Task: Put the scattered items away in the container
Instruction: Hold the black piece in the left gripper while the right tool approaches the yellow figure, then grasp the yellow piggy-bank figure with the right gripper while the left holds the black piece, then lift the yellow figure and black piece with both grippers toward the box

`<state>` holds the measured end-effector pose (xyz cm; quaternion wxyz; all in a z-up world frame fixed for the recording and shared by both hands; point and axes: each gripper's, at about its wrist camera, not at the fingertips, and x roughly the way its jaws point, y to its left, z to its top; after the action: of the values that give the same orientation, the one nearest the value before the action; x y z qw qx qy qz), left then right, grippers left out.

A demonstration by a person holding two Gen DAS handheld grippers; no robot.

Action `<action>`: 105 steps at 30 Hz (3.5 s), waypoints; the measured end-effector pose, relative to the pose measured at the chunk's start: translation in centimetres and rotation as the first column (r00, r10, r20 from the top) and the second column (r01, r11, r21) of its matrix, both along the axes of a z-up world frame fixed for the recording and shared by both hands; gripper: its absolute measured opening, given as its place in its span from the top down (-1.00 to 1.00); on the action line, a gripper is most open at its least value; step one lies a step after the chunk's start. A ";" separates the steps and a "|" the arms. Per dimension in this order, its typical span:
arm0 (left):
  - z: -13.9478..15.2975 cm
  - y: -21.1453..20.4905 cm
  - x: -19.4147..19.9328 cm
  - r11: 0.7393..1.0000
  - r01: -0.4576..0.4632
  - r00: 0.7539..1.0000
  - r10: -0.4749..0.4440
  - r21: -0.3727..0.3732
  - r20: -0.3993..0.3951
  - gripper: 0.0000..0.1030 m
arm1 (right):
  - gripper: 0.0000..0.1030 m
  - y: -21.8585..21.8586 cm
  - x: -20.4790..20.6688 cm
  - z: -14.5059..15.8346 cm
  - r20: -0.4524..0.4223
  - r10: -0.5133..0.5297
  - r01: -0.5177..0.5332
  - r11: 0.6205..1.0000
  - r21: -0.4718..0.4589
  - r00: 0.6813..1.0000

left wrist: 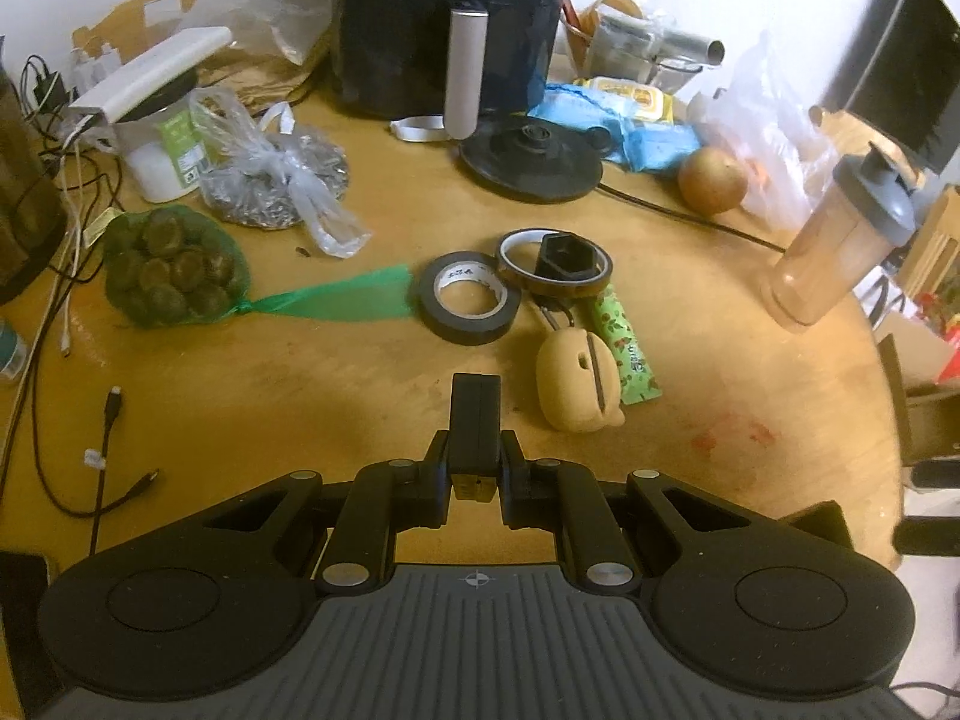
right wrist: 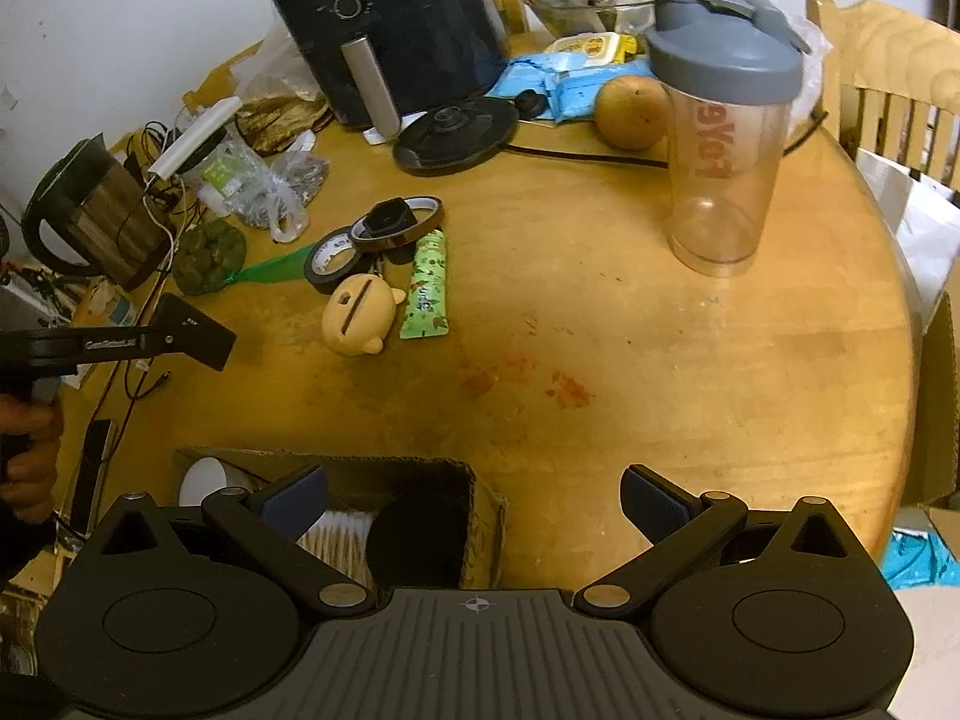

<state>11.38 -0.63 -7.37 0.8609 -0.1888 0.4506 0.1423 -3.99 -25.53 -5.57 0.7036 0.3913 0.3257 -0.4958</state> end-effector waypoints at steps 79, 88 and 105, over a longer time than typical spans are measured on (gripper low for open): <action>2.1 3.2 -8.4 0.943 -0.278 0.955 0.291 -0.180 0.049 0.70 | -0.30 -16.5 14.8 -10.3 -0.025 0.091 -0.085 0.979 0.185 0.996; 2.0 3.1 -8.2 0.943 -0.277 0.955 0.291 -0.186 0.051 0.70 | -0.17 -16.3 15.0 -10.2 -0.051 0.095 -0.084 0.979 0.187 0.994; 2.6 1.5 -7.8 0.947 -0.266 0.957 0.282 -0.180 0.066 0.70 | -0.15 -13.6 12.4 -6.1 0.017 0.073 -0.075 0.986 0.150 0.997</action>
<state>3.63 0.83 -4.77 0.8333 -0.3281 0.3906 0.2131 8.44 -39.12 -11.64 0.6918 0.4338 0.3725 -0.4410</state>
